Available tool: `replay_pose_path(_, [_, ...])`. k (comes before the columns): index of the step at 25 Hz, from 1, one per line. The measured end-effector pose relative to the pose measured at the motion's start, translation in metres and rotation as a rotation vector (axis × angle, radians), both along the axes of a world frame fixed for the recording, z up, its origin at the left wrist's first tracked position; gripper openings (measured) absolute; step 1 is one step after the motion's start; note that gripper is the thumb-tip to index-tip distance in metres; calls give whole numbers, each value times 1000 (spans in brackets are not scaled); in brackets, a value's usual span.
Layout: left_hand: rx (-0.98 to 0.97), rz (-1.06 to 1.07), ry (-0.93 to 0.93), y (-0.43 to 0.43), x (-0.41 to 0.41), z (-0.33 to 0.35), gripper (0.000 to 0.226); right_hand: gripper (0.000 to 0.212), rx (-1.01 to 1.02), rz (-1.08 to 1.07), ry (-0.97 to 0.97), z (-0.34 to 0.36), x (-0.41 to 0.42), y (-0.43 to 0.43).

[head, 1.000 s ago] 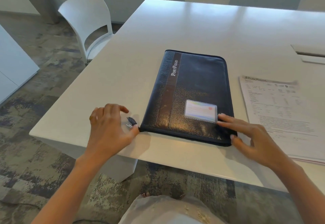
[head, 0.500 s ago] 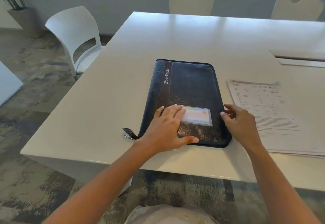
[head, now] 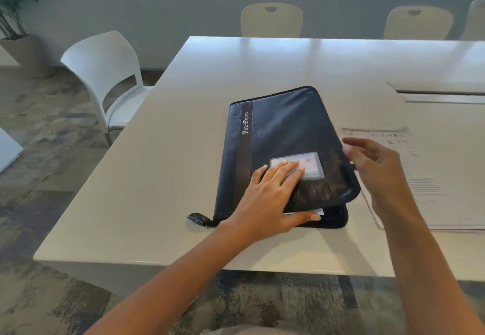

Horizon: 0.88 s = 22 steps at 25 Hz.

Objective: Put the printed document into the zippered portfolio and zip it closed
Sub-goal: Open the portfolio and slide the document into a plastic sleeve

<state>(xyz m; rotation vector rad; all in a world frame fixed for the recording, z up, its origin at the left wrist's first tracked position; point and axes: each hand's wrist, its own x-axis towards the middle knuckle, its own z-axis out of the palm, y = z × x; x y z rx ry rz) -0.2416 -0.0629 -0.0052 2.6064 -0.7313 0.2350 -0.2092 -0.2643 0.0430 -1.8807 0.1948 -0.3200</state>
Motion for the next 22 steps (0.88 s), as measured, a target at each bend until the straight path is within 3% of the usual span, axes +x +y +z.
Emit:
replay_pose_path(6, [-359, 34, -137, 12, -9, 37, 68, 17, 188, 175, -234, 66, -11, 50])
replay_pose_path(10, [-601, 127, -285, 32, -14, 56, 56, 23, 353, 452, -334, 86, -10, 99])
replay_pose_path(14, [-743, 258, -415, 66, -17, 63, 41, 31, 395, 671, -360, 78, -6, 149])
replay_pose_path(16, [-770, 338, -430, 83, -19, 63, 35, 34, 334, 748, -320, 64, -5, 169])
replay_pose_path(19, [-828, 449, -488, 107, -23, 57, 25, 38, 90, 774, -292, 35, -6, 195])
replay_pose_path(22, [-919, 520, -518, 129, -27, 49, 29, 48, -57, 739, -473, 8, -9, 215])
